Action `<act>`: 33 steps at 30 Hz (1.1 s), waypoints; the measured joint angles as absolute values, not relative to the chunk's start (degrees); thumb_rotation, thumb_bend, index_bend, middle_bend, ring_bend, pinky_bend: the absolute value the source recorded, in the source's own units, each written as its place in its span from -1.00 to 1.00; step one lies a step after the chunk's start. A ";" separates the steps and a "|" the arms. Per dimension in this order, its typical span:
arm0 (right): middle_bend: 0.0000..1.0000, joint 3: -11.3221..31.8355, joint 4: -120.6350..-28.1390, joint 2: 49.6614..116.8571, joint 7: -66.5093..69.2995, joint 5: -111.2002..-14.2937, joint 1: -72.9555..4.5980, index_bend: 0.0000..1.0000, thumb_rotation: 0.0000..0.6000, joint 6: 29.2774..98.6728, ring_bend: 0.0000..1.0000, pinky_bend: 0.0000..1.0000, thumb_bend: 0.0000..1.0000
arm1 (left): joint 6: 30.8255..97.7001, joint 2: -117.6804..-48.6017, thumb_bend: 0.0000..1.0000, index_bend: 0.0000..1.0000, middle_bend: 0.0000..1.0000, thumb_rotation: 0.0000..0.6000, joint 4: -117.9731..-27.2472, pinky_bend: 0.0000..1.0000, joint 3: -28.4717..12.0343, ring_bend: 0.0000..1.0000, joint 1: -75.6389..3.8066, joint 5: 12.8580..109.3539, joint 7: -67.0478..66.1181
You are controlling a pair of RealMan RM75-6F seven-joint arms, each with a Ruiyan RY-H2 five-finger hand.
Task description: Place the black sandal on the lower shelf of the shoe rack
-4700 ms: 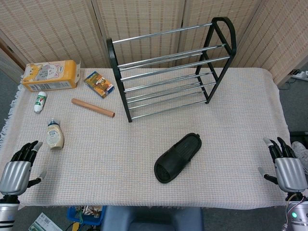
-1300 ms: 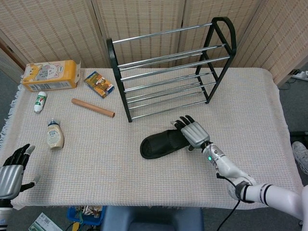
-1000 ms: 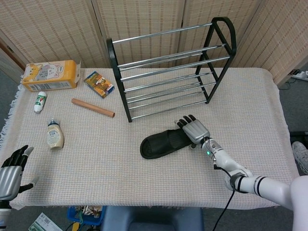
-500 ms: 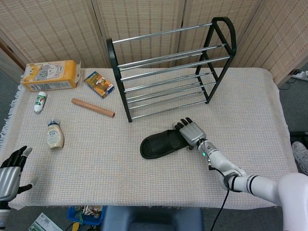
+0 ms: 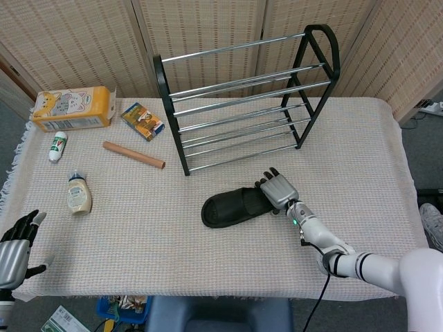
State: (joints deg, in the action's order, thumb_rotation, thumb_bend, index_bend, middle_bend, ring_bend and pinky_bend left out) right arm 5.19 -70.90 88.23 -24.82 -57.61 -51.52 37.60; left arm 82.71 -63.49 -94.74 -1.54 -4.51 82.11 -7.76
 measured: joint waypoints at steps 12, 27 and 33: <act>-0.04 6.81 -74.96 84.26 -16.17 -60.97 -46.87 -0.07 1.00 44.70 -0.45 -0.59 -0.26 | 82.09 -63.79 -0.47 -0.80 -0.86 1.00 -94.19 -0.51 -1.61 -0.80 -4.89 82.19 -7.37; -0.05 10.09 -70.33 84.38 -19.99 -50.20 -46.58 -0.07 1.00 45.89 -0.45 -0.59 -0.26 | 80.84 -64.73 -0.47 -0.80 -0.86 1.00 -93.25 -0.51 -1.68 -0.80 -6.19 83.24 -6.46; -0.08 12.38 -64.72 89.12 -23.60 -43.54 -49.63 -0.07 1.00 44.76 -0.45 -0.59 -0.26 | 80.93 -64.67 -0.47 -0.80 -0.86 1.00 -92.79 -0.51 -1.51 -0.80 -6.05 83.25 -5.86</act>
State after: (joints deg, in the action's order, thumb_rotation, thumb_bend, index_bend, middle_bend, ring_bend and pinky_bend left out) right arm 12.38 -64.72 89.12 -23.60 -43.54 -49.63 44.76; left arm 80.93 -64.67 -92.79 -1.51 -6.05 83.25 -5.86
